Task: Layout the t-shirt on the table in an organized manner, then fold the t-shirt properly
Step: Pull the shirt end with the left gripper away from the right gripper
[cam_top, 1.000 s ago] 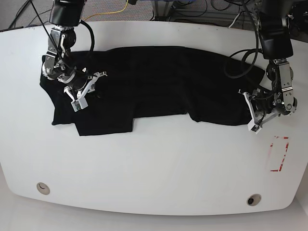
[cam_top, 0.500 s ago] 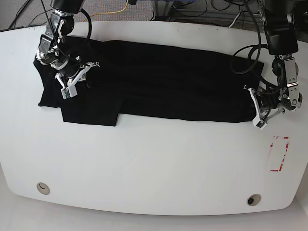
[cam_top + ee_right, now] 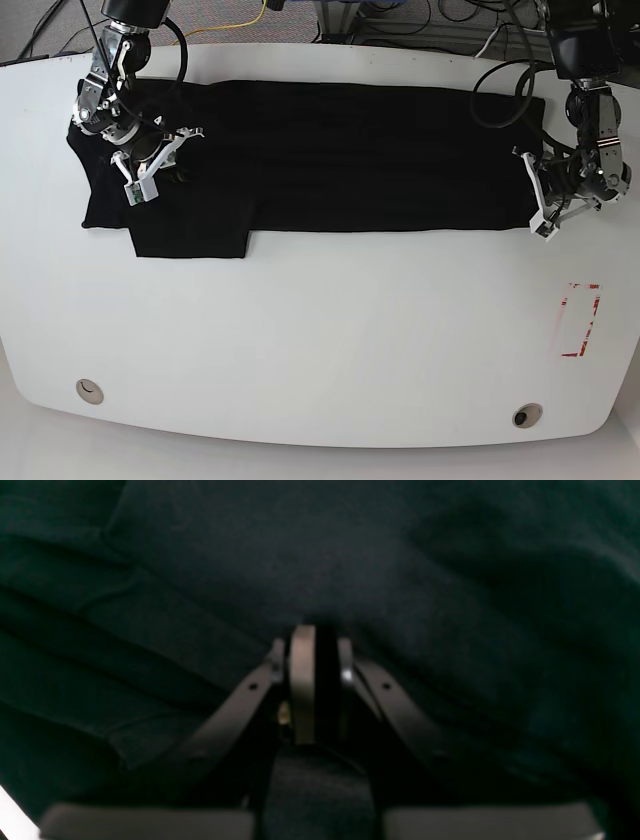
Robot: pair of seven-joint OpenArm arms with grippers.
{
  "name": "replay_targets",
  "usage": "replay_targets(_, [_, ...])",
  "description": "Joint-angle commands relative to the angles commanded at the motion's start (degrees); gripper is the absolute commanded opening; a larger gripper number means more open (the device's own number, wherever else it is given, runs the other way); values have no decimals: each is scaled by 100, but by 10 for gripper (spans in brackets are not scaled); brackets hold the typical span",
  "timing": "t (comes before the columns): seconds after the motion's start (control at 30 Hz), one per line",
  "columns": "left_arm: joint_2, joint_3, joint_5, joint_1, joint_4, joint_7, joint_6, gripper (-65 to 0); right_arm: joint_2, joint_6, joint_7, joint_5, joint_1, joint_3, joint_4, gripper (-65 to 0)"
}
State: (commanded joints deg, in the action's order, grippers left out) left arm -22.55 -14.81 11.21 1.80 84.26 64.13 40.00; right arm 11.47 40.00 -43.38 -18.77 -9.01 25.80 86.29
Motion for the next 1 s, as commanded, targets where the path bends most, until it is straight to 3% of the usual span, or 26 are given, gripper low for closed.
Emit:
replay_targets(0.17, [0,-62,0,35,141,97,0,-646,0,0,0,0,0,-9,0,-591])
replay_targets(0.43, [-167,-105,26,105,554,360,0,-454,0,0,0,-9,0,-9,0,-591])
replay_targets(0.63, [-158,-554,79,132,1029,677,0,-399,0,0,0,-9,-9,-9,0,-591])
replay_targets(0.83, [-158,-967,976,492,1178,1363,0,-339,-9,0,0,-9,-9,-9,0,-591])
replay_targets(1.0, [-158,-1327,1714,545,1178,1582,0,-319,-9,0,0,-9,-9,-9,0,-591])
